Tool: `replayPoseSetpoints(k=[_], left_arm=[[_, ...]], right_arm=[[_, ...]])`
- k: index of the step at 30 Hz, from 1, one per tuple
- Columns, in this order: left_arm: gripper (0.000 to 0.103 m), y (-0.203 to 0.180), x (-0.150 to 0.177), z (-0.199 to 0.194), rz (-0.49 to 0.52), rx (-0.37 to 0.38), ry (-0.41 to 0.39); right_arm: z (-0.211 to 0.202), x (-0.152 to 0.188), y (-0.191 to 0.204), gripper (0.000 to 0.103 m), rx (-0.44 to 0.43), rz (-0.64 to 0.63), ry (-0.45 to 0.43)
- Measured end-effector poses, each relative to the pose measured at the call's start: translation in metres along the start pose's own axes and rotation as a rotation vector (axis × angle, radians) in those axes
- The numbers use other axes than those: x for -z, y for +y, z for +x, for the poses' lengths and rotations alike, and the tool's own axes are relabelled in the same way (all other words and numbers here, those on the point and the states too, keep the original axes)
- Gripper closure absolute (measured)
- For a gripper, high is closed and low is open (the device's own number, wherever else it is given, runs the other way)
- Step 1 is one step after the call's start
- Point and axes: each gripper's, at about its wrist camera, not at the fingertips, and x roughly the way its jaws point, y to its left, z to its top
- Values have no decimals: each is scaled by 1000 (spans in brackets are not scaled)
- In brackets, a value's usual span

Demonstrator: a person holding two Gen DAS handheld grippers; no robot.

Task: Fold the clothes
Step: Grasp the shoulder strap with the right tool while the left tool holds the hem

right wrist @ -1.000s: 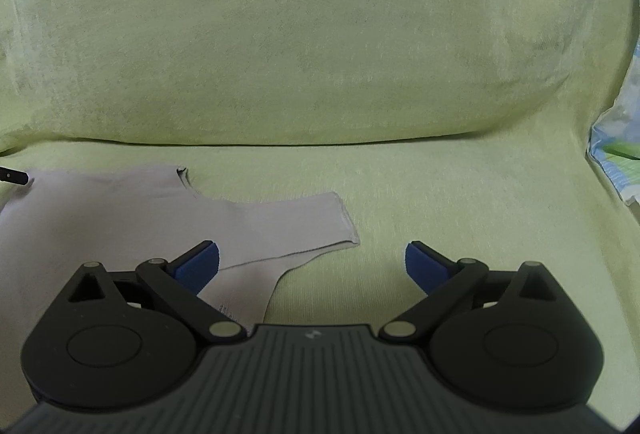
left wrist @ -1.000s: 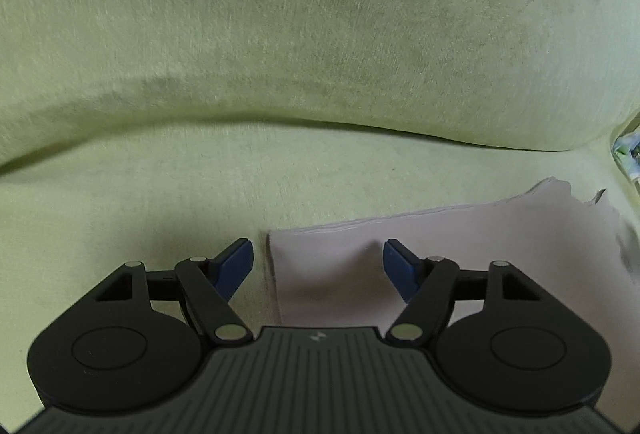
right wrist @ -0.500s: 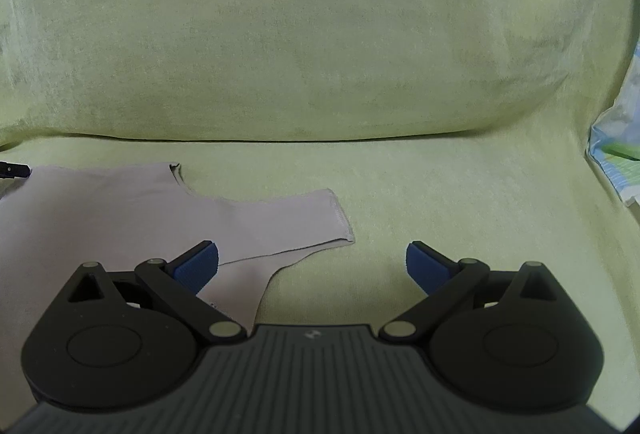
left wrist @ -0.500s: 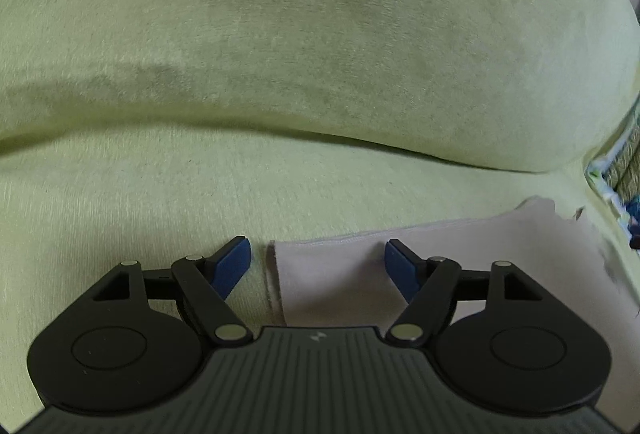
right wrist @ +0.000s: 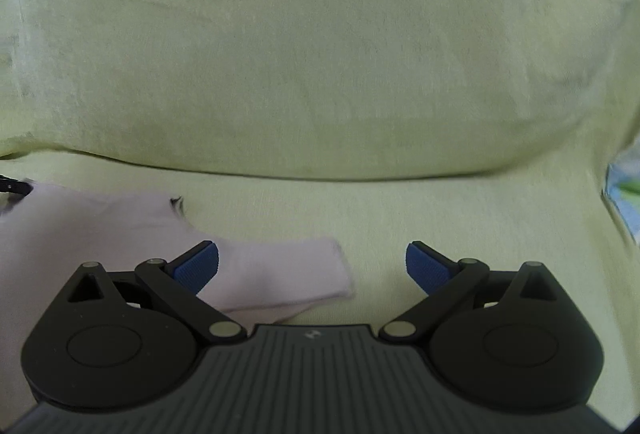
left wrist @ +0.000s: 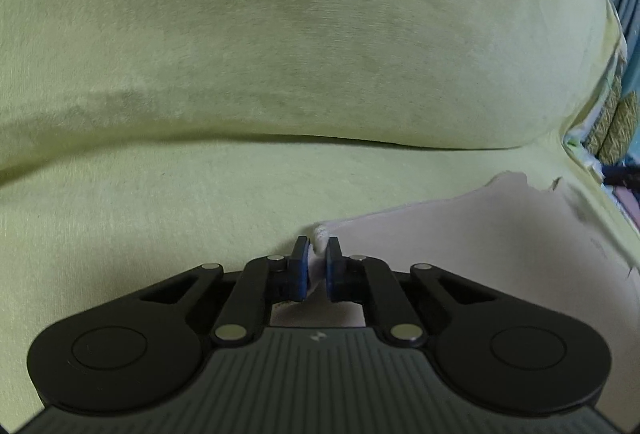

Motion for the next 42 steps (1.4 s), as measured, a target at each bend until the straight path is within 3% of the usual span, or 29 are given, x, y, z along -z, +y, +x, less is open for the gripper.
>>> replayPoseSetpoints(k=[3,6,8,13,15,16,17,23,26,30,38,42], left_arm=[[97,-9,-3,-1,30,-6,10],[97,-11,-6,0,30,-17,20],[97,-10,-8,1,27,-24,26],[97,-10,-10,3,22,-33,40],[97,-9,-11,4,19,-41,42],[97,-10,-11,5,21,-44,42],[97,-10,-11,6,23,-46,42],[97,-22,-15,-8,61,-50,12],[97,-29,-17,-26,63,-35,-13],[97,-42,-13,-61,48,3,-53],[97,-65,23,-117,3,53,-58],[97,-74,63,-140,-25,70,12]], right_arm=[[15,-6,-21,15,-61,15,36],[34,-10,-39,34,-133,46,100],[50,-14,-45,61,-198,79,159],[79,-18,-43,60,-213,42,240],[85,-19,-40,65,-223,10,247],[86,-20,-39,88,-231,-9,247],[86,-21,-39,101,-245,-17,246],[58,-25,-28,102,-281,-83,134],[24,-22,-26,102,-345,-103,28],[-19,-13,-26,102,-411,-122,-48],[-84,13,-23,102,-474,-180,-30],[-108,30,-20,102,-472,-222,10]])
